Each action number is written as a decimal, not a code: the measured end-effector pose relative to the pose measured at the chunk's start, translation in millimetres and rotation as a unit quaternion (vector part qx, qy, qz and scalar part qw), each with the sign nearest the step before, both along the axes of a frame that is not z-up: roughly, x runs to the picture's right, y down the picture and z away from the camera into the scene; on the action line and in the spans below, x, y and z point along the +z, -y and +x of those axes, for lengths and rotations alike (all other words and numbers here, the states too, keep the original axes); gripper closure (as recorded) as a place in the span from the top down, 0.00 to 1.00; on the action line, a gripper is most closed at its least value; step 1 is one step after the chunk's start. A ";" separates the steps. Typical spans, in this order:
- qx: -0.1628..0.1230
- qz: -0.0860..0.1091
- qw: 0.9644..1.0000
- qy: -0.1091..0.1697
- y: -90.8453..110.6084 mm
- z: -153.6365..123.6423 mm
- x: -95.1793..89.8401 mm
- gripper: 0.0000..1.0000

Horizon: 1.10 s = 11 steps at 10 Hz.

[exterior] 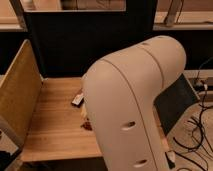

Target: Stand the bottle upright

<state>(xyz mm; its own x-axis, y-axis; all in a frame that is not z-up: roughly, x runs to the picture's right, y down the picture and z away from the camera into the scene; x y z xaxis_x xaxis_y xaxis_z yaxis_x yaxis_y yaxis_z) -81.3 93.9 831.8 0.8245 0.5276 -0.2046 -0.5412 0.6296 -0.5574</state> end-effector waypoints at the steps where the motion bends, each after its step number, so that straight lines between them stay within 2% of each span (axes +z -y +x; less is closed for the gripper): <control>1: -0.001 0.013 1.000 -0.011 28.2 0.4 8.4 0.79; 4: 0.002 0.039 0.997 -0.059 90.2 24.6 29.0 0.79; 5: 0.009 0.051 0.995 -0.082 114.5 40.9 35.0 0.79; 6: 0.017 0.059 0.994 -0.096 128.4 52.5 37.4 0.79; 8: 0.053 0.084 0.984 -0.148 167.4 100.5 33.8 0.79; 9: 0.078 0.098 0.977 -0.173 183.8 126.7 27.1 0.79; 10: 0.088 0.103 0.974 -0.184 189.1 138.2 24.6 0.79; 11: 0.092 0.105 0.973 -0.186 191.6 139.7 23.2 0.79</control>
<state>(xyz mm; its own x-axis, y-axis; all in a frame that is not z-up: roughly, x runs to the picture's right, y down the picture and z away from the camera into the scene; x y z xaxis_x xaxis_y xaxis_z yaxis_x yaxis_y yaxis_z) 58.4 -97.7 854.9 0.6014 0.7222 -0.3416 -0.7954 0.5814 -0.1712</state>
